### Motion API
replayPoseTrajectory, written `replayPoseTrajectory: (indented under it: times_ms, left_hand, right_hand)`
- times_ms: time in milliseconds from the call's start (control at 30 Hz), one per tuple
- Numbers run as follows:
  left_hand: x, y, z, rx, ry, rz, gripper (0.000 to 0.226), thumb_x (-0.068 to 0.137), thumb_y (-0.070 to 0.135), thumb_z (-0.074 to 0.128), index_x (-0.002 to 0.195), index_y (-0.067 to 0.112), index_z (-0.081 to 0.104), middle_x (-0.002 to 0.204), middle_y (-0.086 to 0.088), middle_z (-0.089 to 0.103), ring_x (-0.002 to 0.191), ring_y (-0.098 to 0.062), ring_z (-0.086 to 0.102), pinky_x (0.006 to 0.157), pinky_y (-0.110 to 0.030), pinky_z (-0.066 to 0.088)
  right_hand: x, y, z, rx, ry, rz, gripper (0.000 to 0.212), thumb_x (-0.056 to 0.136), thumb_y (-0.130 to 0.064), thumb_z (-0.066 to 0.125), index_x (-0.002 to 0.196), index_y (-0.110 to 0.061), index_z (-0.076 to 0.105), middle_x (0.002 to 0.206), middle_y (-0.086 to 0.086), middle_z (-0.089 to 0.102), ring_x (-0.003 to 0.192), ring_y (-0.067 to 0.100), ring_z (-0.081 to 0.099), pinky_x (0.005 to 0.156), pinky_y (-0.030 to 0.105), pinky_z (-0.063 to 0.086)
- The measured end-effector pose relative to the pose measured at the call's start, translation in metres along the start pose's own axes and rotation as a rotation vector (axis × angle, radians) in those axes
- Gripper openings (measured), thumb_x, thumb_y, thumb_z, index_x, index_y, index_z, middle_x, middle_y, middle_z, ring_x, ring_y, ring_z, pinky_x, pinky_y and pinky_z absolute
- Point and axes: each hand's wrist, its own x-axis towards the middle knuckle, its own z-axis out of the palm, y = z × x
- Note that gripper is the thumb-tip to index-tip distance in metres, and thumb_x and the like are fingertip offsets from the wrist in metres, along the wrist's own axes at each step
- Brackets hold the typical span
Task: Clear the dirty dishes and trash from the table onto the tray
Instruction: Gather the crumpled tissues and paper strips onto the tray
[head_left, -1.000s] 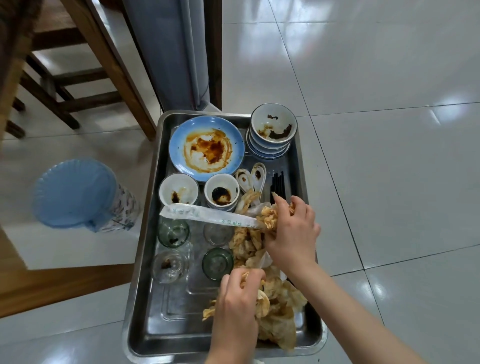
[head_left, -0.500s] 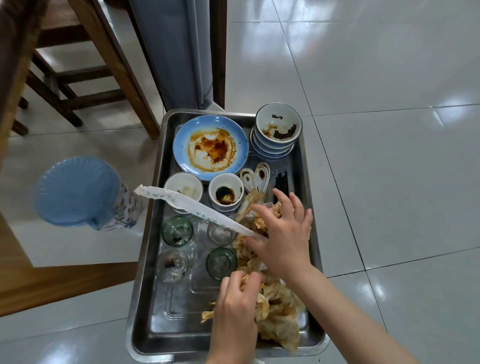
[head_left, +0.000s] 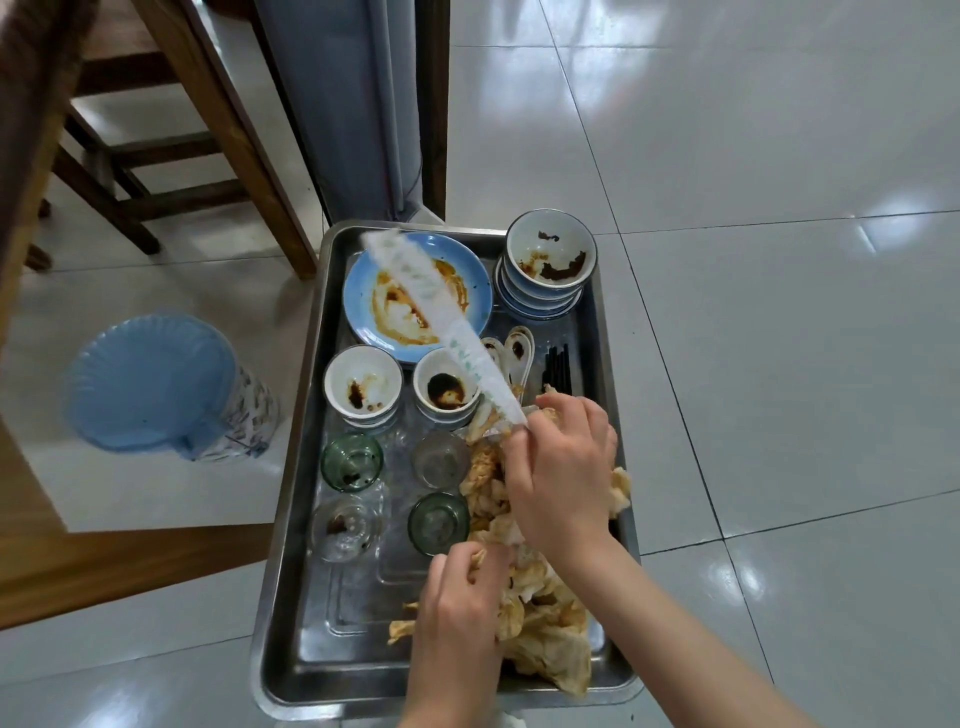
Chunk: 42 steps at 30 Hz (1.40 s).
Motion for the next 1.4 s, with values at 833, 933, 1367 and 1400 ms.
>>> replayPoseTrajectory:
  times_ms: [833,933,1367,1400]
  left_hand:
    - [0.001,0.001,0.004,0.013,0.016,0.018,0.06,0.047,-0.022,0.073,0.093,0.015,0.068,0.085,-0.002,0.061,0.073,-0.02,0.057,0.057,-0.028,0.051]
    - [0.001,0.0,0.004,0.012,0.028,0.027,0.057,0.047,-0.023,0.073,0.091,0.013,0.067,0.084,-0.003,0.061,0.072,-0.02,0.057,0.057,-0.028,0.052]
    - [0.0,-0.003,0.007,0.039,0.081,0.088,0.046,0.052,-0.017,0.075,0.088,0.01,0.066,0.084,-0.006,0.061,0.069,-0.022,0.056,0.055,-0.031,0.052]
    - [0.0,-0.004,0.008,0.044,0.087,0.091,0.045,0.052,-0.016,0.075,0.088,0.01,0.066,0.084,-0.007,0.061,0.069,-0.022,0.056,0.055,-0.031,0.052]
  right_hand:
    - [-0.014,0.023,-0.003,-0.03,-0.028,0.064,0.024,0.086,-0.031,0.05,0.073,-0.014,0.06,0.122,0.007,0.054,0.119,0.024,0.041,0.096,0.052,0.039]
    - [-0.016,0.022,-0.003,-0.037,-0.072,0.039,0.022,0.079,-0.026,0.055,0.062,-0.014,0.063,0.129,0.006,0.053,0.126,0.028,0.037,0.099,0.057,0.034]
    - [-0.021,0.02,-0.003,-0.079,0.108,-0.015,0.023,0.077,-0.035,0.066,0.085,-0.015,0.06,0.133,0.014,0.048,0.128,0.036,0.038,0.101,0.059,0.034]
    - [-0.021,0.021,-0.001,-0.108,0.085,0.022,0.033,0.077,-0.04,0.065,0.099,-0.017,0.058,0.138,0.014,0.042,0.13,0.037,0.034,0.103,0.059,0.031]
